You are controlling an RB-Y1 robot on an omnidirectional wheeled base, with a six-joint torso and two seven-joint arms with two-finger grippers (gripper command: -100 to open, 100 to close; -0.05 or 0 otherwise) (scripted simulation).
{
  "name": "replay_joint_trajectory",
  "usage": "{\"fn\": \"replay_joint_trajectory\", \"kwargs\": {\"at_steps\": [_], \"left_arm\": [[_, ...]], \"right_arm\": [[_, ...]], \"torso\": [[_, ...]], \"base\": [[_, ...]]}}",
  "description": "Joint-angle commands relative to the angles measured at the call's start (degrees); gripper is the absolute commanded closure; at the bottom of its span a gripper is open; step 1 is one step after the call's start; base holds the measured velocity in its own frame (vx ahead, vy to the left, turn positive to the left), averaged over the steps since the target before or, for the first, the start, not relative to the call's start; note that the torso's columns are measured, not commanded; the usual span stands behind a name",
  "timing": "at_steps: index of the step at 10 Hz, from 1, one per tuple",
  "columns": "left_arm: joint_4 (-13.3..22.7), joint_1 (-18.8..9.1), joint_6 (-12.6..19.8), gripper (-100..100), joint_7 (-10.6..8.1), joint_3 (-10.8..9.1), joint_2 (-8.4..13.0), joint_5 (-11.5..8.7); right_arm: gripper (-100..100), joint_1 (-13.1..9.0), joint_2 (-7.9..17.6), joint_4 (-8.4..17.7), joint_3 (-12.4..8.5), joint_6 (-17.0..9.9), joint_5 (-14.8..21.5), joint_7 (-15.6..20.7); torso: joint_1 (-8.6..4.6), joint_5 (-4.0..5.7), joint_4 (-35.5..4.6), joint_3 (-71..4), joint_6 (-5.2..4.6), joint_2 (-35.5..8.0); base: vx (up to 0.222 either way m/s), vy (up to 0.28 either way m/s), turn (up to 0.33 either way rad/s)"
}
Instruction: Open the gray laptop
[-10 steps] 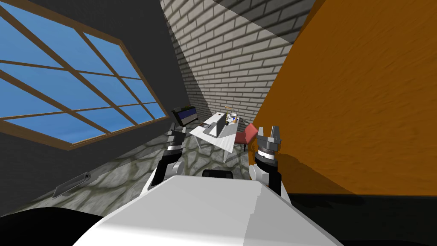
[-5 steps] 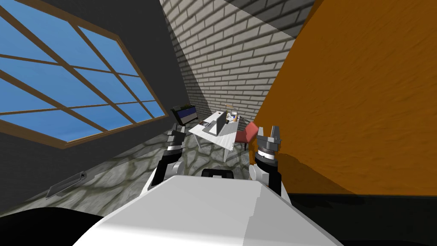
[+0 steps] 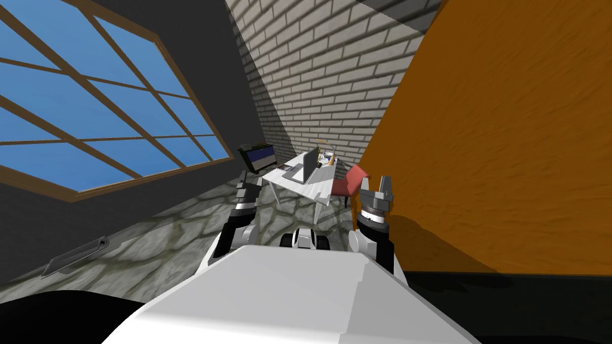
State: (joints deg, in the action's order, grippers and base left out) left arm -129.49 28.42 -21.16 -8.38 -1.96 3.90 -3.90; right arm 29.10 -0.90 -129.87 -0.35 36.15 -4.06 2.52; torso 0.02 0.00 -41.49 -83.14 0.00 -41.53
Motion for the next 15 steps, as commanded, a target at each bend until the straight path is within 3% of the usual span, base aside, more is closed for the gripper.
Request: {"fn": "replay_joint_trajectory", "kwargs": {"at_steps": [1,7,8,10,15], "left_arm": [[2.4,-3.6,1.8,-100,-0.26,1.44,2.3,-0.1],[8.4,-12.7,6.9,-100,-1.00,6.01,4.1,-0.4],[8.4,-13.5,6.9,-100,-1.00,6.01,4.1,-0.4],[11.3,-17.7,9.5,-100,-1.39,8.33,4.2,-0.5],[14.2,-23.8,12.3,-100,-1.82,10.85,4.3,-0.7]], "right_arm": [[0,0.0,0.0,0.0,0.0,0.0,0.0,0.0],[0,0.0,0.0,0.0,0.0,0.0,0.0,0.0],[0,0.0,0.0,0.0,0.0,0.0,0.0,0.0],[0,0.0,0.0,0.0,0.0,0.0,0.0,0.0],[0,0.0,0.0,0.0,0.0,0.0,0.0,0.0]], "torso": [[0.01,0.00,-0.6,-1.1,0.00,-0.5],[-0.03,0.01,-0.8,-1.4,0.00,-0.8],[-0.02,0.00,-0.8,-1.4,0.00,-0.7],[-0.02,0.01,-0.8,-1.4,0.00,-0.7],[-0.02,0.01,-0.8,-1.4,0.00,-0.8]], "base": [[-0.001,0.007,0.031],[0.004,0.007,0.041],[0.004,0.005,0.026],[0.004,0.007,0.051],[0.004,0.006,0.034]]}}
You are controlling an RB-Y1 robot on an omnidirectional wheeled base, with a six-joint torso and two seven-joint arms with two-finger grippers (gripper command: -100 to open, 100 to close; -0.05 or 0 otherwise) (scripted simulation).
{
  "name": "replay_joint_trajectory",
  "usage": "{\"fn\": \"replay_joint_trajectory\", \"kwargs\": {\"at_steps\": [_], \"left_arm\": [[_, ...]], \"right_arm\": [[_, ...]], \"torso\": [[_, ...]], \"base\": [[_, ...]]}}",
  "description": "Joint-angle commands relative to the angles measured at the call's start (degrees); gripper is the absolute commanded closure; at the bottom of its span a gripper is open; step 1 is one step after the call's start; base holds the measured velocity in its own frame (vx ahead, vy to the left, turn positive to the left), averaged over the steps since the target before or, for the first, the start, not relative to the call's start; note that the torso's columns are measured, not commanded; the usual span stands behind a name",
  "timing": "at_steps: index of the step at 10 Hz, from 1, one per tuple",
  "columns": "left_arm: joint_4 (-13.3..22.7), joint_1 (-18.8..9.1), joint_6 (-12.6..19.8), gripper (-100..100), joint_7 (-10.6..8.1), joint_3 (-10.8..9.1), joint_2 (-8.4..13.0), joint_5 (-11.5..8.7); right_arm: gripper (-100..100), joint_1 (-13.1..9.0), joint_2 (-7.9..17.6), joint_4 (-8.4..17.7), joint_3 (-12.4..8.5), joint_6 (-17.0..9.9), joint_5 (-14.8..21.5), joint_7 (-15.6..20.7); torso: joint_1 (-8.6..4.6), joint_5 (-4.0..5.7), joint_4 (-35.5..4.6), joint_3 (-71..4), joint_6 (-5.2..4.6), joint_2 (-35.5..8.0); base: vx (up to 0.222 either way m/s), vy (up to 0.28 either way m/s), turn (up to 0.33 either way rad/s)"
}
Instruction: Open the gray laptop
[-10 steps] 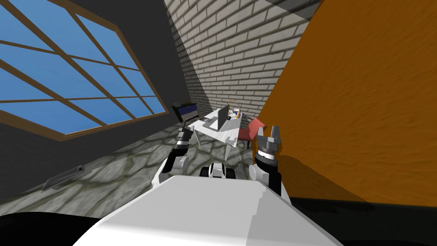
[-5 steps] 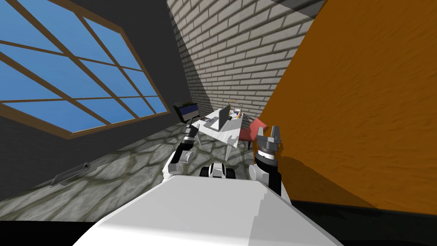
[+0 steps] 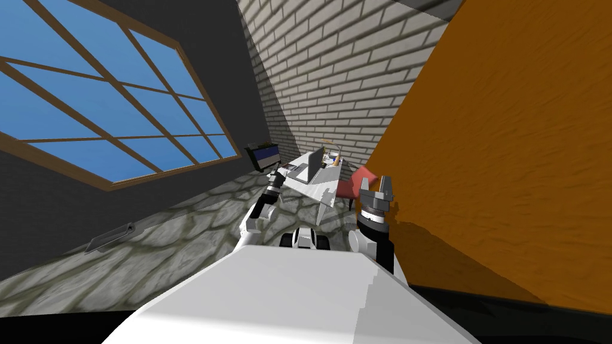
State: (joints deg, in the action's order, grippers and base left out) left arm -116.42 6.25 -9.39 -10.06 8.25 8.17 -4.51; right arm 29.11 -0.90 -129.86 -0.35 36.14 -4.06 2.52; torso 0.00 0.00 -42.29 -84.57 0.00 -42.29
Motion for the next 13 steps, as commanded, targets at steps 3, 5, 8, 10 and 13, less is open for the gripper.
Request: {"fn": "replay_joint_trajectory", "kwargs": {"at_steps": [3,5,8,10,13], "left_arm": [[4.3,-7.4,3.4,-100,-0.59,3.31,0.1,-0.2],[6.0,-10.3,4.9,-100,-0.82,4.68,0.2,-0.3],[9.6,-15.2,8.1,-100,-1.27,7.48,0.2,-0.5],[11.6,-18.4,9.6,-100,-1.50,8.89,0.2,-0.5],[13.7,-22.6,11.3,-100,-1.71,10.31,0.2,-0.6]], "right_arm": [[0,0.0,0.0,0.0,0.0,0.0,0.0,0.0],[0,0.0,0.0,0.0,0.0,0.0,0.0,0.0],[0,0.0,0.0,0.0,0.0,0.0,0.0,0.0],[0,0.0,0.0,0.0,0.0,0.0,0.0,0.0],[0,0.0,0.0,0.0,0.0,0.0,0.0,0.0]], "torso": [[0.01,0.00,0.0,0.0,0.00,0.0],[-0.01,0.00,0.0,0.0,0.00,0.0],[0.00,0.00,0.0,0.0,0.00,0.0],[0.00,0.00,0.0,0.0,0.00,0.0],[0.00,0.00,0.0,0.0,0.00,0.0]], "base": [[0.004,0.008,0.050],[0.006,0.007,0.040],[0.004,0.006,0.045],[0.004,0.007,0.040],[0.005,0.006,0.034]]}}
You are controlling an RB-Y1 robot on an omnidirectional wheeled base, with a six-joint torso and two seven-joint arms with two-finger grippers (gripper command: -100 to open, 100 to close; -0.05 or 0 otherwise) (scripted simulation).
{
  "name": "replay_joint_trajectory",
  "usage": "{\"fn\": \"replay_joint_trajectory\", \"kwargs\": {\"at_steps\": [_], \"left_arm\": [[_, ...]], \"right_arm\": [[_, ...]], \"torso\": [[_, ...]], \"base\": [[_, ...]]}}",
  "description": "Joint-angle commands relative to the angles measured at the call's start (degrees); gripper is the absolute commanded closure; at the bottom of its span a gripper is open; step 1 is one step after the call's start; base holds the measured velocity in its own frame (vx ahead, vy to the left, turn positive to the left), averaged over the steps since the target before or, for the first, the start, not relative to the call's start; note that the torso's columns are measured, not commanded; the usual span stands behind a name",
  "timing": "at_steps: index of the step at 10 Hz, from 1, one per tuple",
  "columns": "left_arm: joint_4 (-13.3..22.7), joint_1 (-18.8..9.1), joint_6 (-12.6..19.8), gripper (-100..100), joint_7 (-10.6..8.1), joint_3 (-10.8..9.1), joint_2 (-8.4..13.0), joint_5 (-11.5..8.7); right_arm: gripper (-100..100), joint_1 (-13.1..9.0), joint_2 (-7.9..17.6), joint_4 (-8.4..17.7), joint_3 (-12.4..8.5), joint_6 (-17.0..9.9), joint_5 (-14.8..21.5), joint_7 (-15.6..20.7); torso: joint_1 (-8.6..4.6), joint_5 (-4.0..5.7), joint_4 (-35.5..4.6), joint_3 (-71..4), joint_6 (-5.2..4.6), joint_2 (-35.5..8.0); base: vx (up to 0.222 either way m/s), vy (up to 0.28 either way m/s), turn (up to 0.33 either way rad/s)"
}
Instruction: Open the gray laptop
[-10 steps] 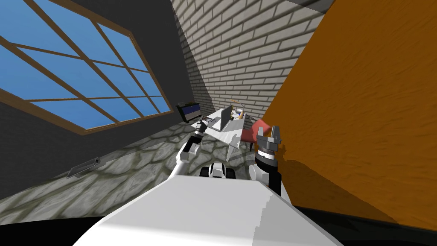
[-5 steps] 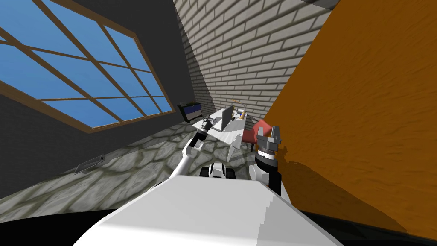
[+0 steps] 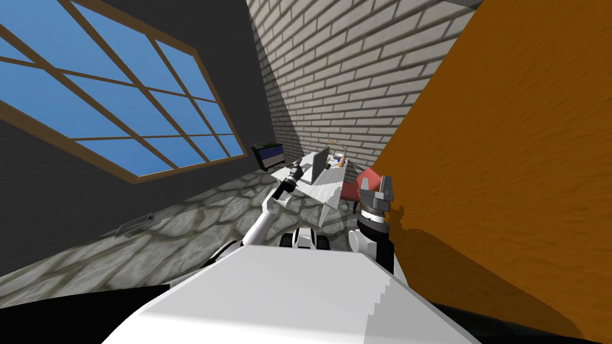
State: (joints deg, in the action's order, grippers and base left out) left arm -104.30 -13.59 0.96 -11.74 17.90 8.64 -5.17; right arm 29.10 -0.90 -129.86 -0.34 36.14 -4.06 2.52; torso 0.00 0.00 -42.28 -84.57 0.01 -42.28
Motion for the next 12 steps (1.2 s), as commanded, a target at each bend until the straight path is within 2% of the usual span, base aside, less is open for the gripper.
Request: {"fn": "replay_joint_trajectory", "kwargs": {"at_steps": [1,2,3,4,5,6,7,8,9,10,11,12], "left_arm": [[3.6,-4.2,2.6,-100,-0.24,2.07,-0.4,0.0],[3.8,-5.9,2.6,-100,-0.24,2.07,-0.4,0.0],[6.1,-8.0,4.2,-100,-0.44,3.50,-0.5,-0.1],[6.1,-9.0,4.2,-100,-0.44,3.50,-0.5,-0.1],[8.5,-11.3,5.9,-100,-0.63,4.91,-0.7,-0.2],[8.5,-12.2,5.9,-100,-0.63,4.91,-0.7,-0.2],[11.0,-14.4,7.6,-100,-0.82,6.33,-0.9,-0.2],[11.0,-15.4,7.6,-100,-0.82,6.33,-0.9,-0.2],[13.6,-17.4,9.2,-100,-0.99,7.73,-1.0,-0.3],[13.6,-18.6,9.2,-100,-0.99,7.73,-1.0,-0.3],[16.2,-20.7,10.9,-100,-1.16,9.12,-1.2,-0.3],[16.2,-21.7,10.9,-100,-1.16,9.12,-1.2,-0.3]], "right_arm": [[0,0.0,0.0,0.0,0.0,0.0,0.0,0.0],[0,0.0,0.0,0.0,0.0,0.0,0.0,0.0],[0,0.0,0.0,0.0,0.0,0.0,0.0,0.0],[0,0.0,0.0,0.0,0.0,0.0,0.0,0.0],[0,0.0,0.0,0.0,0.0,0.0,0.0,0.0],[0,0.0,0.0,0.0,0.0,0.0,0.0,0.0],[0,0.0,0.0,0.0,0.0,0.0,0.0,0.0],[0,0.0,0.0,0.0,0.0,0.0,0.0,0.0],[0,0.0,0.0,0.0,0.0,0.0,0.0,0.0],[0,0.0,0.0,0.0,0.0,0.0,0.0,0.0],[0,0.0,0.0,0.0,0.0,0.0,0.0,0.0],[0,0.0,0.0,0.0,0.0,0.0,0.0,0.0]], "torso": [[-0.01,0.00,0.0,0.0,-0.01,0.0],[0.00,0.00,0.0,0.0,0.00,0.0],[0.00,0.00,0.0,0.0,-0.01,0.0],[0.00,0.00,0.0,0.0,0.00,0.0],[0.00,0.00,0.0,0.0,-0.01,0.0],[0.01,0.00,0.0,0.0,0.00,0.0],[0.00,0.00,0.0,0.0,-0.01,0.0],[0.00,0.00,0.0,0.0,0.00,0.0],[0.00,0.00,0.0,0.0,-0.01,0.0],[0.00,0.00,0.0,0.0,0.00,0.0],[0.00,0.00,0.0,0.0,0.00,0.0],[0.01,0.00,0.0,0.0,0.00,0.0]], "base": [[0.004,0.007,0.055],[0.004,0.006,0.024],[0.006,0.007,0.048],[0.004,0.005,0.031],[0.004,0.008,0.054],[0.004,0.006,0.024],[0.006,0.007,0.054],[0.005,0.005,0.026],[0.004,0.007,0.054],[0.004,0.005,0.023],[0.005,0.007,0.051],[0.004,0.005,0.027]]}}
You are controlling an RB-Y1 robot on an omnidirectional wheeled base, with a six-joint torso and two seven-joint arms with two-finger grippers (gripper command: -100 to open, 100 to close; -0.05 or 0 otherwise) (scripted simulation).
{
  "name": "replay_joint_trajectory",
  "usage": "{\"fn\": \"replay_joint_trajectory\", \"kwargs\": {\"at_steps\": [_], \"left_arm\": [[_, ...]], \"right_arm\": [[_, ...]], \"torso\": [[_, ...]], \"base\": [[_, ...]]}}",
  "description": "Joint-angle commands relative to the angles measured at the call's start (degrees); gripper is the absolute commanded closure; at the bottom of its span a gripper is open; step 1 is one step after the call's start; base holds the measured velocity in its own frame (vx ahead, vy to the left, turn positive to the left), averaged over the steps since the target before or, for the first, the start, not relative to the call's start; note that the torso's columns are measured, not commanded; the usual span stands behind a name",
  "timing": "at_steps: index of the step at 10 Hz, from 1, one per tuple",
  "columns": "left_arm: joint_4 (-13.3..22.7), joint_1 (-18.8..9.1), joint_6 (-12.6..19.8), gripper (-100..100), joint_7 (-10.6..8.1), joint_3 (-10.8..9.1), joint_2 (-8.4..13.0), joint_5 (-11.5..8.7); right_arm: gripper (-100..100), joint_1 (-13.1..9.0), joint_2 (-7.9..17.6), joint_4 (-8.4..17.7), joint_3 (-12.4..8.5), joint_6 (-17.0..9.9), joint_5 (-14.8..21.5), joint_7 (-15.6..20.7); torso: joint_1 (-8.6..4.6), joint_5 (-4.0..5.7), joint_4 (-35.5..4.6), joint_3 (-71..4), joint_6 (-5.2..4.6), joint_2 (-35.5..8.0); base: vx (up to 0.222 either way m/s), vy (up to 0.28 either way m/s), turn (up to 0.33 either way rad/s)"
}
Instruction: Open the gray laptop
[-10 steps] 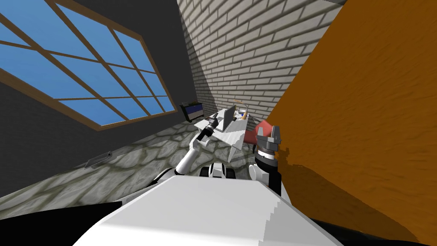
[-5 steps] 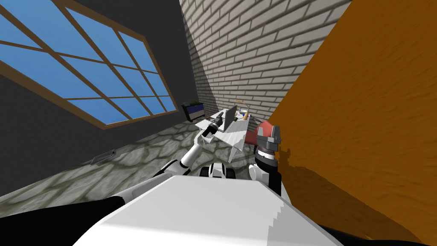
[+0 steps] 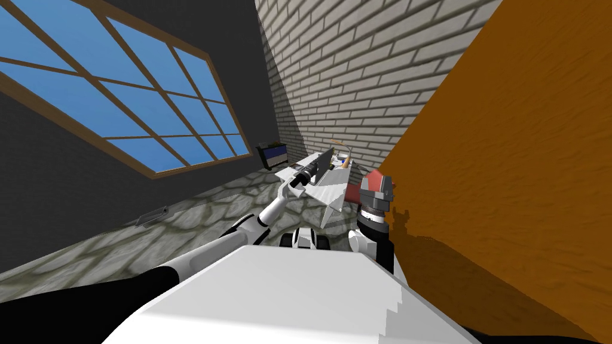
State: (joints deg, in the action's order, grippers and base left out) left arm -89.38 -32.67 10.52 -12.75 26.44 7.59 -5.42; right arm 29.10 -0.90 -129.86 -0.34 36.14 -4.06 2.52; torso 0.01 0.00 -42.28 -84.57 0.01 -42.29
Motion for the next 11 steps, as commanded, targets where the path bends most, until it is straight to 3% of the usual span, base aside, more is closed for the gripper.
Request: {"fn": "replay_joint_trajectory", "kwargs": {"at_steps": [1,2,3,4,5,6,11], "left_arm": [[4.0,-4.7,3.0,-100,-0.31,1.95,-0.3,-0.1],[4.0,-5.8,3.0,-100,-0.31,1.95,-0.3,-0.1],[6.6,-8.0,4.6,-100,-0.46,3.30,-0.3,-0.2],[6.6,-8.9,4.6,-100,-0.46,3.30,-0.3,-0.2],[9.1,-10.8,6.2,-100,-0.61,4.60,-0.4,-0.2],[9.2,-11.9,6.2,-100,-0.61,4.60,-0.4,-0.2],[16.5,-19.8,10.7,-100,-1.04,8.28,-0.6,-0.4]], "right_arm": [[0,0.0,0.0,0.0,0.0,0.0,0.0,0.0],[0,0.0,0.0,0.0,0.0,0.0,0.0,0.0],[0,0.0,0.0,0.0,0.0,0.0,0.0,0.0],[0,0.0,0.0,0.0,0.0,0.0,0.0,0.0],[0,0.0,0.0,0.0,0.0,0.0,0.0,0.0],[0,0.0,0.0,0.0,0.0,0.0,0.0,0.0],[0,0.0,0.0,0.0,0.0,0.0,0.0,0.0]], "torso": [[-0.01,0.00,0.0,0.0,-0.01,0.0],[-0.01,0.00,0.0,0.0,0.00,0.0],[-0.01,0.00,0.0,0.0,-0.01,0.0],[-0.01,0.00,0.0,0.0,0.00,0.0],[0.00,0.00,0.0,0.0,0.00,0.0],[0.00,0.00,0.0,0.0,0.00,0.0],[-0.01,0.00,0.0,0.0,-0.01,0.0]], "base": [[0.006,0.007,0.037],[0.005,0.005,0.027],[0.005,0.006,0.056],[0.005,0.004,0.029],[0.005,0.007,0.046],[0.004,0.005,0.023],[0.005,0.005,0.036]]}}
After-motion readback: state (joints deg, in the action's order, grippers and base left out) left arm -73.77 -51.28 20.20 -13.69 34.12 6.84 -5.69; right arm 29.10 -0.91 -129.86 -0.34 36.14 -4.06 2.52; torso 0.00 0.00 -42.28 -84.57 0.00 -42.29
